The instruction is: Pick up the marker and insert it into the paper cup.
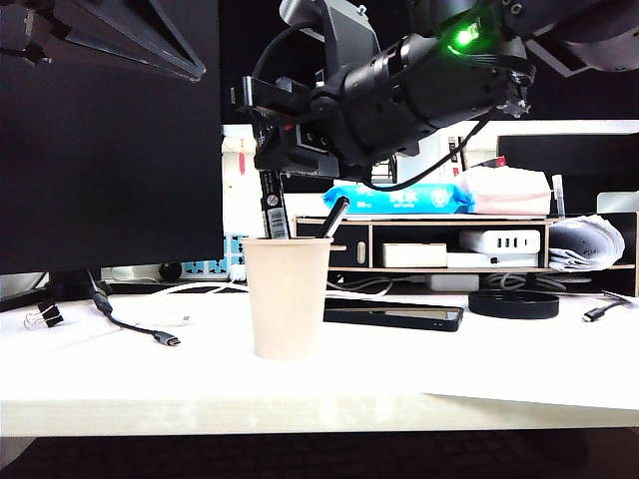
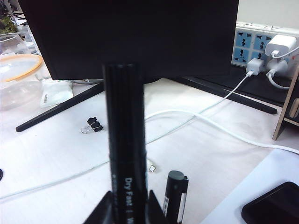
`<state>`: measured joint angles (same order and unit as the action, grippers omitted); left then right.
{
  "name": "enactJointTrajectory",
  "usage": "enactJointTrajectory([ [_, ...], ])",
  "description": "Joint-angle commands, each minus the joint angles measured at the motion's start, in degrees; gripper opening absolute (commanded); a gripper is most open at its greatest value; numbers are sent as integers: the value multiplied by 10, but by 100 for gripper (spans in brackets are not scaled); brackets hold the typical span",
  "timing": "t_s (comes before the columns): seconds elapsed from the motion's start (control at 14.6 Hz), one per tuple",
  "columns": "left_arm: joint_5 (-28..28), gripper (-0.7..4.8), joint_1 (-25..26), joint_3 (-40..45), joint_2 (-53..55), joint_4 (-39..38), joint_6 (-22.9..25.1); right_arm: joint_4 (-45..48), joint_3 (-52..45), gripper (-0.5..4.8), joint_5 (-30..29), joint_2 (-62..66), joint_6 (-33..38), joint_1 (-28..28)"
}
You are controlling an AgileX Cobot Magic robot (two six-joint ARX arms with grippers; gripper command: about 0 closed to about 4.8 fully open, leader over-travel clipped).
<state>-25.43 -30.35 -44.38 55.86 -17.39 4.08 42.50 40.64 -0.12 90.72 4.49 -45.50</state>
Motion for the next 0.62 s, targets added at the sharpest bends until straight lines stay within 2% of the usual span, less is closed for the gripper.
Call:
enactJointTrajectory([
  [0.07,-3,-4,1,-3,-1,7,2,6,0,108,2,-1,2,0],
  [0.62,-3,-4,1,-3,-1,7,2,15,0,108,1,-9,2,-1],
])
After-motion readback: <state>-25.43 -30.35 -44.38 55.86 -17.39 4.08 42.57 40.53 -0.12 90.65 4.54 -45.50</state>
